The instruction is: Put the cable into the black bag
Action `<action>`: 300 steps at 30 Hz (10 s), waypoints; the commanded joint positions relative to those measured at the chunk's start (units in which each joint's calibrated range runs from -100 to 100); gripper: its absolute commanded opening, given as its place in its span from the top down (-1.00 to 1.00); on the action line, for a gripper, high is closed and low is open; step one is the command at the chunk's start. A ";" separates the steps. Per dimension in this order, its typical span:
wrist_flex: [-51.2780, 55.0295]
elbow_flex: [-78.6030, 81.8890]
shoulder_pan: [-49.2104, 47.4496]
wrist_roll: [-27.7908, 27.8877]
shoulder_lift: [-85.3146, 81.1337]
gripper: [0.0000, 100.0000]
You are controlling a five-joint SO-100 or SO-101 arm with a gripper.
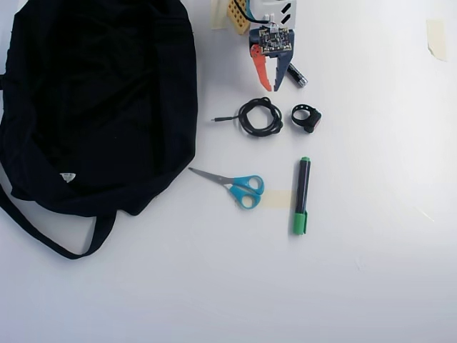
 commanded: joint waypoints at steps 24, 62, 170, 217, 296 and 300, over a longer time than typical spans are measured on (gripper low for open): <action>-42.01 -58.96 2.55 0.43 59.00 0.95; -33.92 -75.58 3.82 2.74 71.36 0.95; 12.68 -61.39 5.39 29.64 83.90 0.52; 10.35 -60.76 6.66 30.32 90.95 0.35; 27.41 -72.71 6.73 18.42 60.74 0.96; 27.41 -72.71 6.96 11.18 60.74 0.96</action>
